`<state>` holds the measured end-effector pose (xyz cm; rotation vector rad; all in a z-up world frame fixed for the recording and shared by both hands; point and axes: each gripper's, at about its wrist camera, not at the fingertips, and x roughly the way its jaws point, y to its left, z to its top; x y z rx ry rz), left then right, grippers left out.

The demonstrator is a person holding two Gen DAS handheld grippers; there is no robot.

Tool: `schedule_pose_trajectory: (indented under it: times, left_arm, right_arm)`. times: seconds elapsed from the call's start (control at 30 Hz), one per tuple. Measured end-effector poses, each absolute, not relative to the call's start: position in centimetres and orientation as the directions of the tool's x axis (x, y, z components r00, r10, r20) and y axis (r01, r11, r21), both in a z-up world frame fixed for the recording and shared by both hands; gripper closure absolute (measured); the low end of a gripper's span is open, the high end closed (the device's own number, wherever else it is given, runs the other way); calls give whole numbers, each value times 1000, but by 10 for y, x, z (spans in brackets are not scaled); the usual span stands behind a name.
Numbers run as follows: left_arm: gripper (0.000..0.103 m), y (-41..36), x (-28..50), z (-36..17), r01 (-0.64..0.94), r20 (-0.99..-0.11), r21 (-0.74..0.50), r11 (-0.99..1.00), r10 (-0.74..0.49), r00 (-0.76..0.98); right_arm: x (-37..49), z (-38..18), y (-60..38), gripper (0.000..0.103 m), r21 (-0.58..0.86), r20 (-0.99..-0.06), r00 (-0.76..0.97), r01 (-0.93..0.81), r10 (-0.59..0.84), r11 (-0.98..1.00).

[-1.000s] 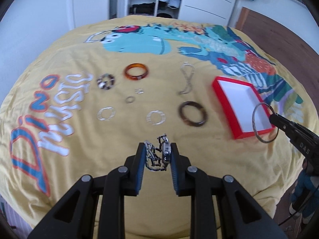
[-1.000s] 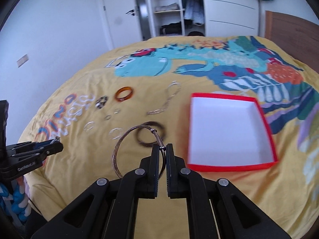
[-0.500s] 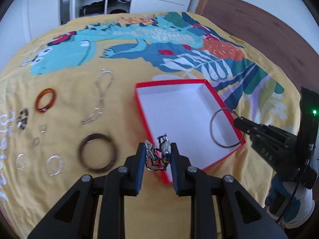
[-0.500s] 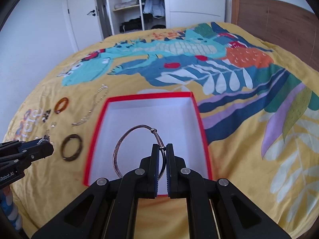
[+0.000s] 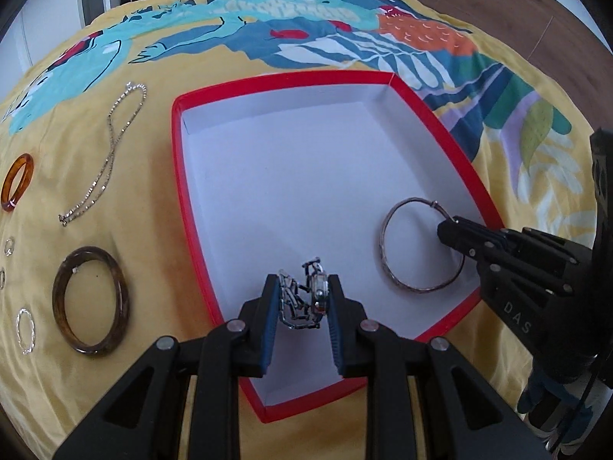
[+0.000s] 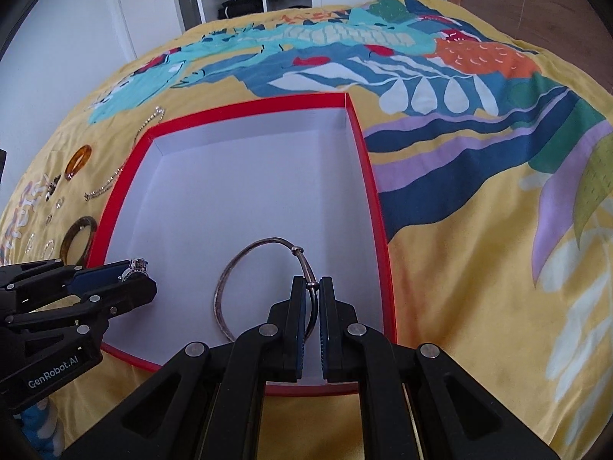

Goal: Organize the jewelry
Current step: 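Carry brooch and hoop into the red box and open both tools, then withdraw both tools from the box toward the remaining jewelry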

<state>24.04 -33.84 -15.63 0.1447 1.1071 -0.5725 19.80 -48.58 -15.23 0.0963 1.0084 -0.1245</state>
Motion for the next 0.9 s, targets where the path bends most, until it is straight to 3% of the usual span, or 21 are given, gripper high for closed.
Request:
schedule_pose_trajectory:
  times: [0.27, 0.6, 0.9]
  left_arm:
    - [80, -342, 239, -161, 496, -877, -147, 856, -345, 336]
    - [73, -336, 236, -131, 478, -854, -159, 864, -363, 373]
    - [73, -291, 207, -53, 484, -790, -119, 867, -378, 483]
  right_arm:
    - [197, -154, -483, 96, -4, -854, 515, 136, -74, 991]
    - [174, -111, -486, 65, -9, -802, 588, 169, -108, 986]
    - [131, -36, -462, 65, 70, -707, 703, 180, -78, 981]
